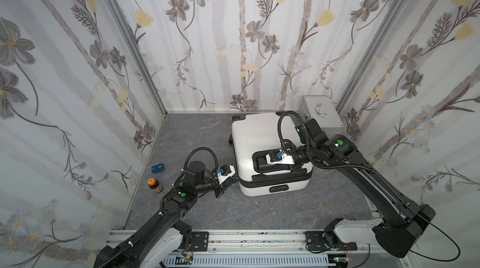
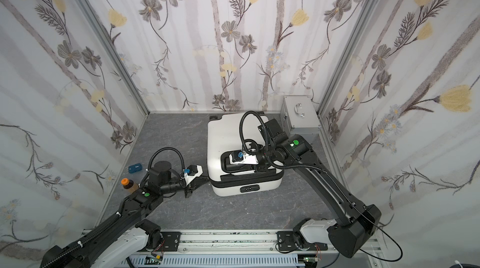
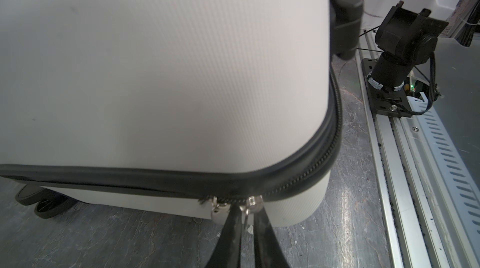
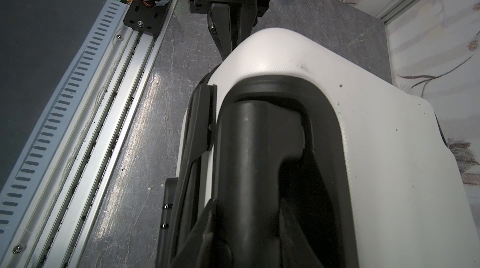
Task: Open the suitcase zippers
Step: Unzip the zipper on the suitcase.
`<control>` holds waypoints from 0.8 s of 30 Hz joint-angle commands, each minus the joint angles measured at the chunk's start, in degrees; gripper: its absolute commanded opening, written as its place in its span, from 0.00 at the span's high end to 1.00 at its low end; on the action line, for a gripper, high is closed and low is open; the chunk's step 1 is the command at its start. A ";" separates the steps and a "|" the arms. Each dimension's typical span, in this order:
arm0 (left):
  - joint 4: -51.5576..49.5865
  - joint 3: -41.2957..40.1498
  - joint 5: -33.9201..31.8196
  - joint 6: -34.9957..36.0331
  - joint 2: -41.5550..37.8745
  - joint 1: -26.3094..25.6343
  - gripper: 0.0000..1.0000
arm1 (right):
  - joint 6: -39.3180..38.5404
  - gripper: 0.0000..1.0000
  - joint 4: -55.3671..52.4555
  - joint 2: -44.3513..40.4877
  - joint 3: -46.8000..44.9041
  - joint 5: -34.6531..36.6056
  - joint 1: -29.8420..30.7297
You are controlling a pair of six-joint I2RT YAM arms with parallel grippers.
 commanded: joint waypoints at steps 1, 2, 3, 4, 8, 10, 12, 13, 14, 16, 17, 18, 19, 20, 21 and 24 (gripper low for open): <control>3.46 0.50 1.72 -0.82 -0.44 -0.01 0.94 | -3.44 1.00 11.23 -0.54 0.57 -7.24 0.07; 3.32 0.55 2.28 -0.87 -0.51 -0.03 0.98 | -3.21 1.00 11.34 -0.49 0.57 -7.17 0.03; 3.11 0.54 2.63 -0.90 -0.68 -0.01 1.00 | -3.01 1.00 11.54 -0.44 0.54 -7.01 0.04; 2.95 0.50 2.98 -1.09 -0.87 -0.09 1.00 | -2.45 1.00 11.94 -0.45 0.37 -6.66 0.09; 0.44 1.22 4.50 -2.12 -2.04 -0.58 1.00 | 3.70 1.00 17.41 -0.42 -1.06 -4.49 0.13; -1.73 1.98 5.14 -2.57 -2.45 -0.94 1.00 | 8.29 1.00 21.05 -0.29 -1.85 -3.14 0.19; -4.37 2.93 5.89 -2.90 -2.63 -1.31 1.00 | 11.93 1.00 23.12 0.20 -1.84 -2.64 0.44; -5.48 3.29 6.11 -3.01 -2.80 -1.54 1.00 | 13.48 1.00 23.98 0.42 -1.88 -2.63 0.55; -6.01 3.49 6.10 -3.29 -2.94 -1.76 1.00 | 15.11 1.00 24.90 0.73 -1.87 -2.19 0.84; -6.45 3.58 5.96 -3.95 -3.24 -1.95 1.00 | 18.42 1.00 26.46 1.33 -1.72 -0.81 1.48; -6.43 3.52 5.72 -4.40 -3.33 -2.07 1.00 | 20.02 1.00 27.15 1.71 -1.52 0.03 1.97; -6.31 3.60 5.58 -4.81 -3.35 -2.12 1.00 | 21.40 1.00 27.65 2.07 -1.40 0.69 2.41; -5.99 3.62 5.22 -5.29 -3.34 -2.29 1.00 | 22.49 1.00 27.99 2.55 -1.12 1.40 3.15; -5.49 3.60 4.63 -5.94 -3.27 -2.58 1.00 | 23.29 1.00 28.19 3.06 -0.86 1.86 3.86; -4.69 3.54 4.00 -6.56 -3.25 -2.88 1.00 | 23.87 1.00 28.34 3.57 -0.49 2.32 4.57; -2.30 3.64 0.93 -8.73 -2.98 -4.36 1.00 | 26.99 1.00 29.33 5.68 0.80 5.16 7.28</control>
